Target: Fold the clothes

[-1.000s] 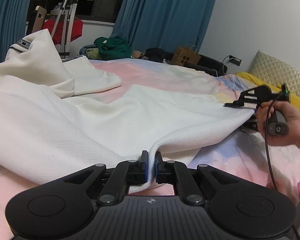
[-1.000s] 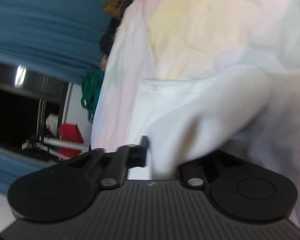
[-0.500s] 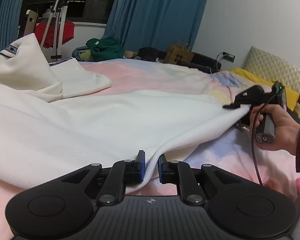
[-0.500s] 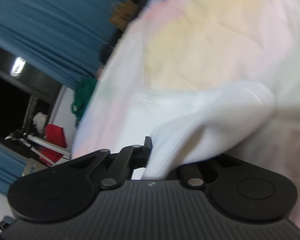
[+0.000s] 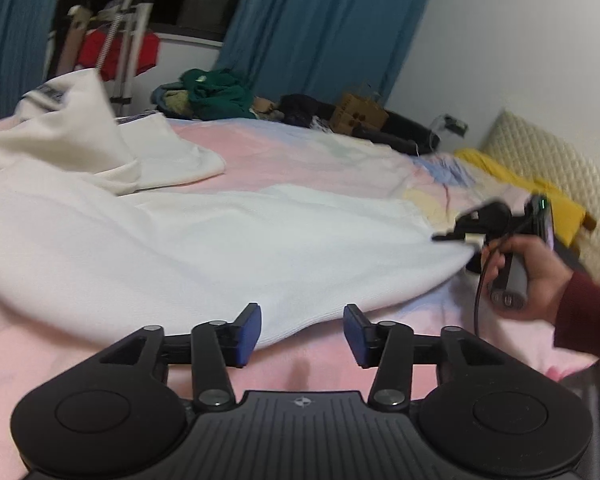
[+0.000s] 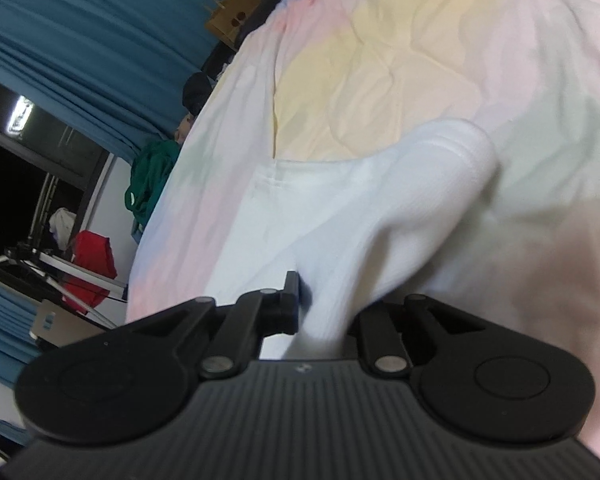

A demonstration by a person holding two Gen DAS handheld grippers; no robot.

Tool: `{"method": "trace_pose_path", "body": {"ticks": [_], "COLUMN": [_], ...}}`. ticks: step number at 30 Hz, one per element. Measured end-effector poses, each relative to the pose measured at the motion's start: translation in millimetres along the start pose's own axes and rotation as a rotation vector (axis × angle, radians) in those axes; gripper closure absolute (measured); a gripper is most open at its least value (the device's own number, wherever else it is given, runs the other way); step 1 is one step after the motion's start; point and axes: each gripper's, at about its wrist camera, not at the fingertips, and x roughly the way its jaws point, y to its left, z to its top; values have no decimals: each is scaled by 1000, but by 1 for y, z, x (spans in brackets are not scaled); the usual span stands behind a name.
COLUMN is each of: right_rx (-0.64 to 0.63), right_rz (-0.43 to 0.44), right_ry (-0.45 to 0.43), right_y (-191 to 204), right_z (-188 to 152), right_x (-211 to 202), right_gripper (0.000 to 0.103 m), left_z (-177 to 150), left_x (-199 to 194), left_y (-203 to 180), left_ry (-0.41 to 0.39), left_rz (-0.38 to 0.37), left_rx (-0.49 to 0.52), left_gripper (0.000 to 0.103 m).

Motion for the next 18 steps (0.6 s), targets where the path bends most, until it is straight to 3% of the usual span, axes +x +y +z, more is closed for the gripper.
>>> {"method": "trace_pose_path", "body": {"ticks": [5, 10, 14, 18], "right_rx": [14, 46, 90, 155], "right_rz": [13, 5, -25, -5], "right_ry": [28, 55, 58, 58], "right_y": [0, -3, -7, -15], "right_z": [-2, -4, -6, -6], "right_x": [-10, -14, -15, -13], "right_gripper": [89, 88, 79, 79], "left_z": [1, -15, -51, -66], "left_x": [-27, -59, -79, -90], "left_y": [44, 128, 182, 203], "left_ry": [1, -81, -218, -384], "left_rz": [144, 267, 235, 225], "left_rx": [-261, -771, -1187, -1358], "left_gripper": [39, 22, 22, 22]}}
